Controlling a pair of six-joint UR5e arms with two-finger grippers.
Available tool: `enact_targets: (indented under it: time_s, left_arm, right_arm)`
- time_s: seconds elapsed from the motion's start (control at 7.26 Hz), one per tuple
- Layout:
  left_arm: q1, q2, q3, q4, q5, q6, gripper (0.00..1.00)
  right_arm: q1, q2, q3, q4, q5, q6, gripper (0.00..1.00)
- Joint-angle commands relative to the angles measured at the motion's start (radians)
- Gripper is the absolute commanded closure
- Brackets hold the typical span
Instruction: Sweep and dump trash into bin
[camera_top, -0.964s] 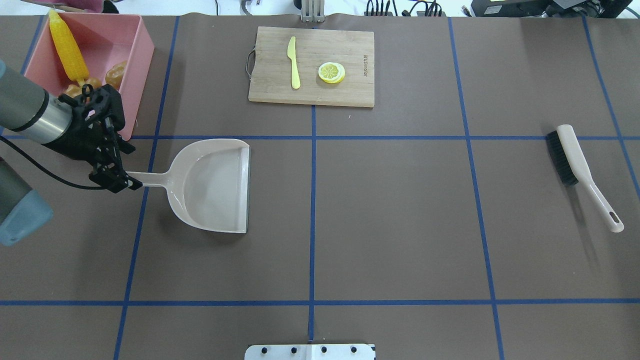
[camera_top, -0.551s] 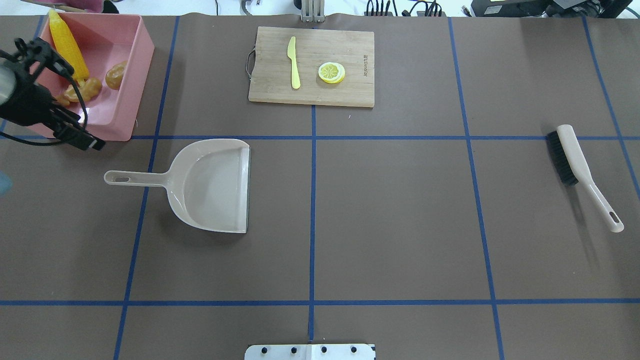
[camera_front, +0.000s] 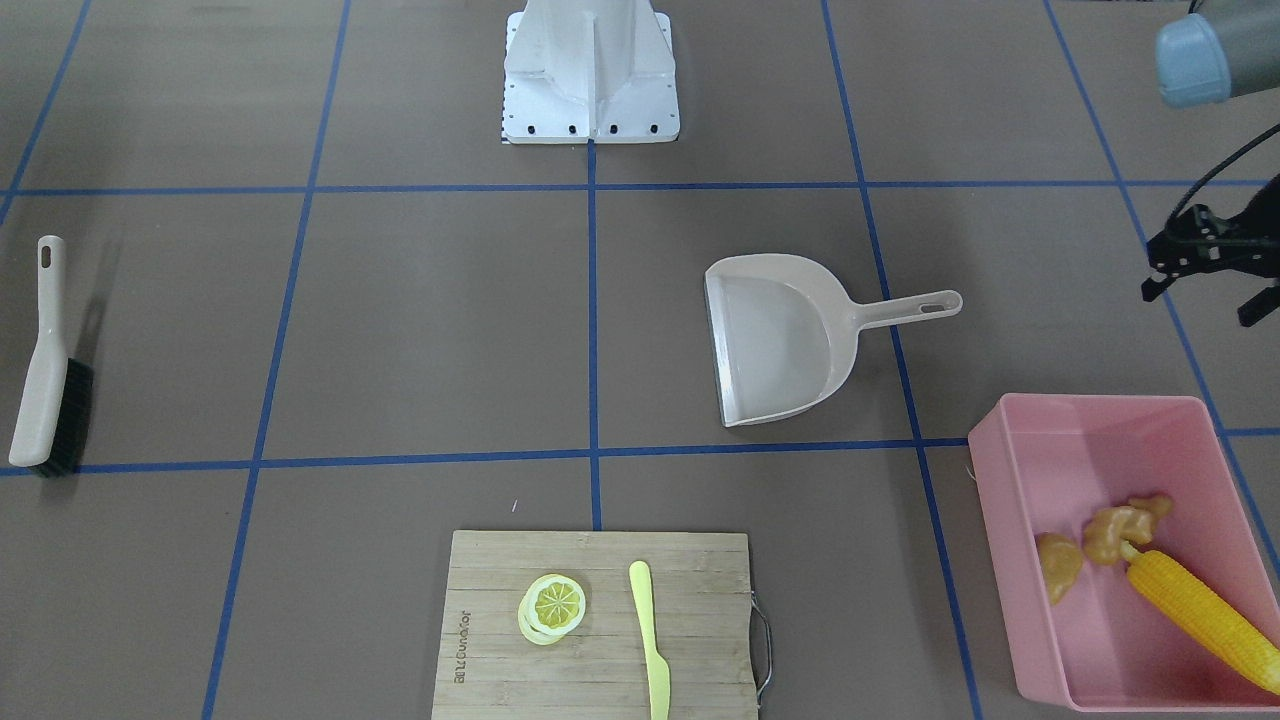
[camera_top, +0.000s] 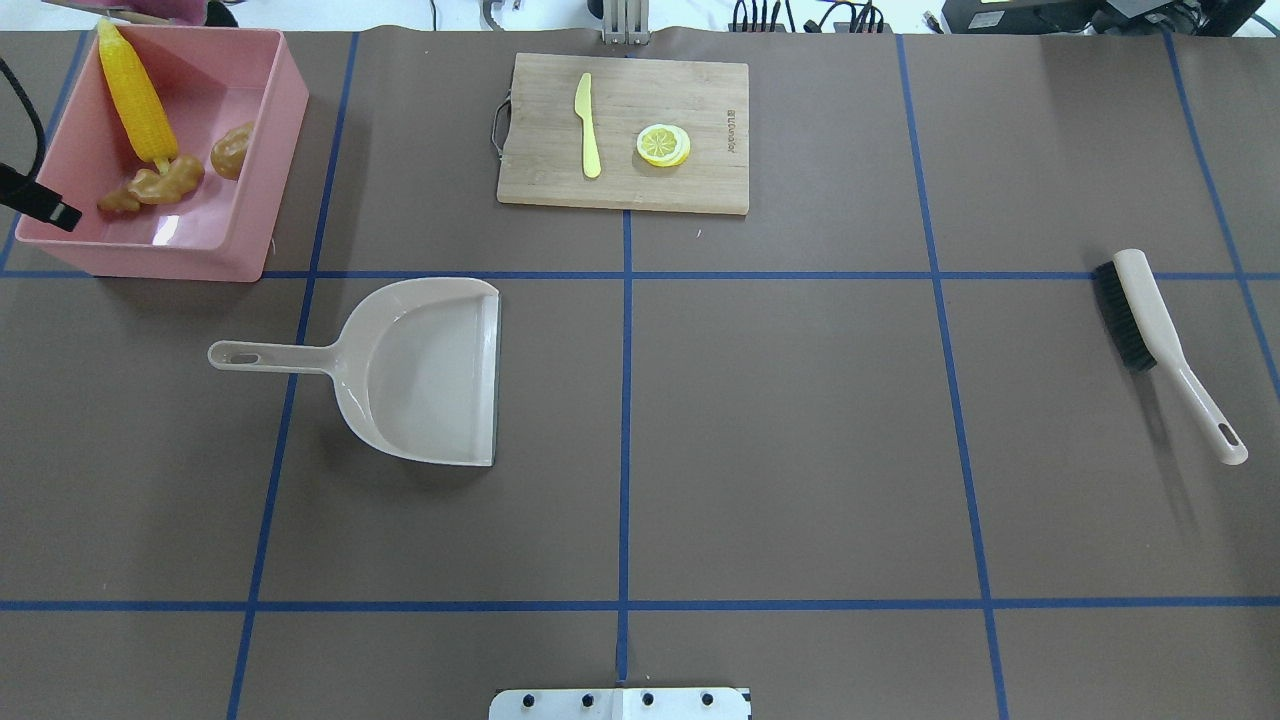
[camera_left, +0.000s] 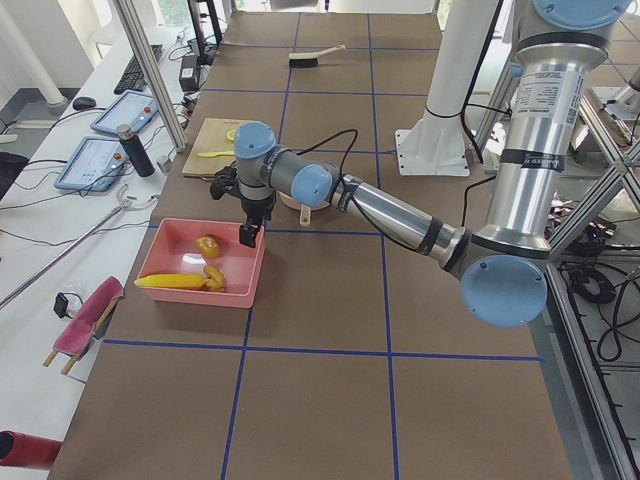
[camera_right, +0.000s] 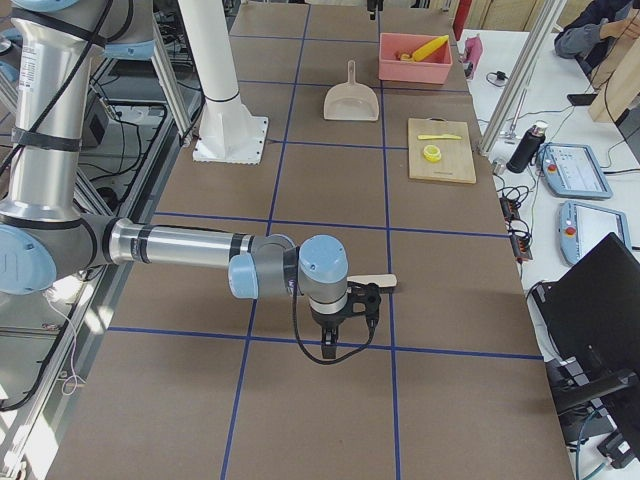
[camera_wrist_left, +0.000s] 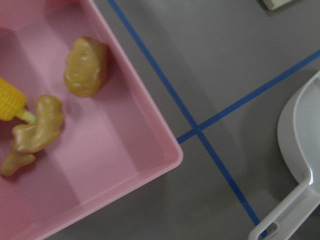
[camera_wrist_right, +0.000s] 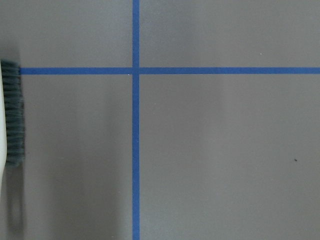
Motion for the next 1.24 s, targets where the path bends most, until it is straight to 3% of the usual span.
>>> enact_targets:
  time_s: [0.0, 0.28, 0.69, 1.1]
  left_arm:
    - [-0.118, 0.091, 0.019, 0.091, -0.006, 0.012, 0.02]
    - [-0.158, 0.197, 0.037, 0.078, -0.017, 0.011, 0.02]
    - [-0.152, 0.193, 0.131, 0.049, -0.043, 0.012, 0.02]
    - [-0.154, 0.204, 0.226, -0.108, -0.039, 0.011, 0.02]
  right_arm:
    - [0.000, 0.000, 0.009, 0.000, -0.003, 0.001, 0.00]
    - [0.000, -0.008, 0.008, 0.000, 0.002, 0.002, 0.00]
    - [0.000, -0.002, 0.009, 0.000, -0.003, 0.002, 0.00]
    - [0.000, -0.006, 0.008, 0.000, -0.003, 0.009, 0.00]
